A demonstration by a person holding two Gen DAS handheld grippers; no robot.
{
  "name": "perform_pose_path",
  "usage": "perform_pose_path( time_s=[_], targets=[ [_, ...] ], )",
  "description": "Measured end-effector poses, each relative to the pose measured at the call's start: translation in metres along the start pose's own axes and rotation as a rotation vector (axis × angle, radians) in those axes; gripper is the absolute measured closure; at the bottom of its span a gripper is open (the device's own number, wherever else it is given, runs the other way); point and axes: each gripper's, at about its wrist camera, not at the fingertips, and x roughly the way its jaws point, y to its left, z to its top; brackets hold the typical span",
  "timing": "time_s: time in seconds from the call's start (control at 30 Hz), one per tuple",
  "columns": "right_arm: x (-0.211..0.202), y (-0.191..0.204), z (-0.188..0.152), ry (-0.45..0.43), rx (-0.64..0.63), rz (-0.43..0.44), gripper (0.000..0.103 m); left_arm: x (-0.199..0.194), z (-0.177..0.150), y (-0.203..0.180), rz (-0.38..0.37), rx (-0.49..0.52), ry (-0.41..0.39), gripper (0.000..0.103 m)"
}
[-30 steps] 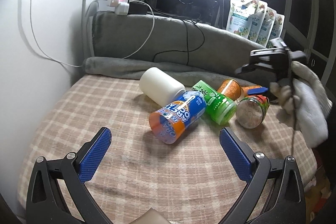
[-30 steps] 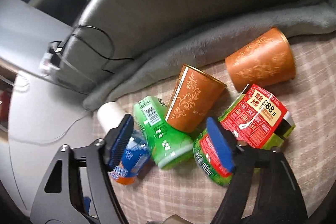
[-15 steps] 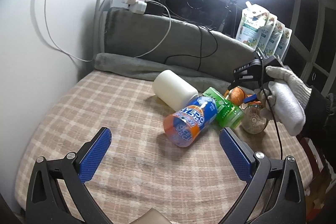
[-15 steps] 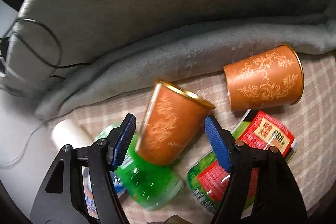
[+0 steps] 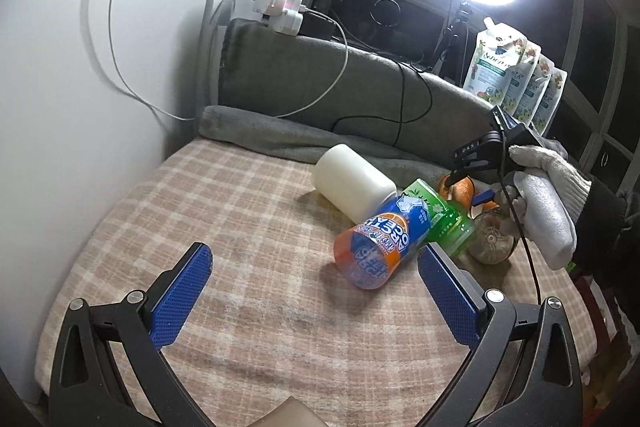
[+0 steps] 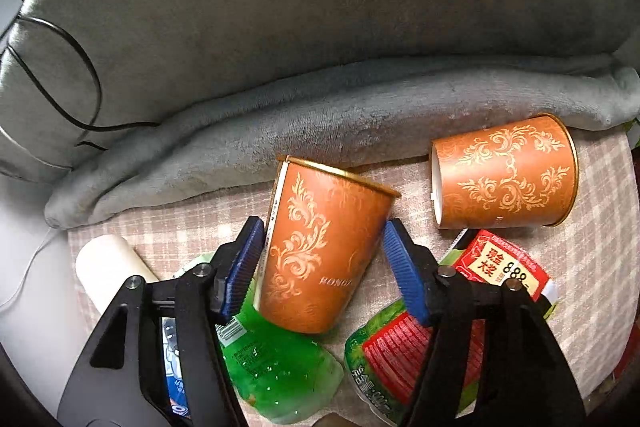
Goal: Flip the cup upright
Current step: 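Close the right gripper on the orange cup and lift it, then rotate the held orange cup upright and lower it onto the table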
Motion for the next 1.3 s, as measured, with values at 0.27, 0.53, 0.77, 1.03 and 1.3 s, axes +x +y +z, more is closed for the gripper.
perform_pose_path(
  time_s=[0.27,0.53,0.77,1.03,1.3],
  targets=[
    [-0.026,-0.007,-0.013,-0.060,-0.005,0.061,0.045,-0.004,0.000,-0.008,-0.006,0.019,-0.010,0.001],
    [-0.054,-0.024,-0.025,-0.105,-0.010,0.160,0.045,-0.012,0.001,-0.016,-0.003,0.039,-0.028,0.001],
    [-0.097,-0.029,-0.051,-0.153,-0.042,0.281,0.045,-0.016,0.000,-0.023,0.004,0.051,-0.034,0.001],
    [-0.127,-0.044,-0.098,-0.117,-0.137,0.385,0.045,-0.017,-0.003,-0.033,-0.007,0.065,-0.016,0.001],
    [-0.126,-0.070,-0.155,-0.016,-0.203,0.399,0.045,-0.010,-0.011,-0.050,-0.057,0.074,0.049,0.001]
  ],
)
